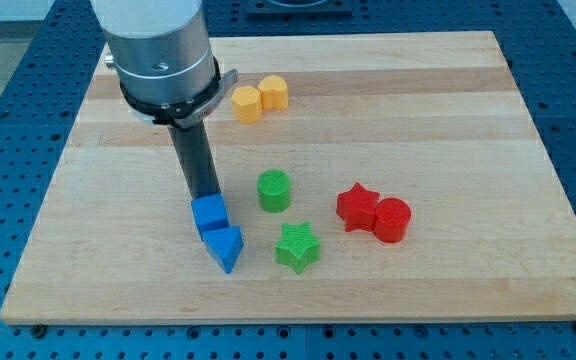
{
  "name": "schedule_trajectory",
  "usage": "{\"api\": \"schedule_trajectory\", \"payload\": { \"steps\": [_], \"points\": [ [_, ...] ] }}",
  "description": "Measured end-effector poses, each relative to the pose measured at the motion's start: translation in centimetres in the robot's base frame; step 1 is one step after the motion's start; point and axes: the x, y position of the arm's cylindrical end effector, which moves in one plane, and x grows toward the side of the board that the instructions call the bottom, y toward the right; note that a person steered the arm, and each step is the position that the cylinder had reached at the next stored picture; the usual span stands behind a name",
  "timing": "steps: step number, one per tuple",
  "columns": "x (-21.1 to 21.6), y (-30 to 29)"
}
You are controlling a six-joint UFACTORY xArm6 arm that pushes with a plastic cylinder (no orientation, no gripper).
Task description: Slide the green circle above the green star
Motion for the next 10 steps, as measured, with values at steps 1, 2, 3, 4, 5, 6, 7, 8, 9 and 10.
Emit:
{"api": "schedule_trajectory", "payload": {
  "steps": [1,2,3,4,5,6,7,8,9,10],
  "points": [
    [-1.1,0.5],
    [-8.2,2.8],
    [-10.3,5.8],
    [-10.2,6.4],
    [-8.5,6.4],
    [-6.3,6.4],
    [-5.0,6.4],
    [-3.8,6.8],
    [-2.7,7.6],
    [-1.5,8.3]
  ]
}}
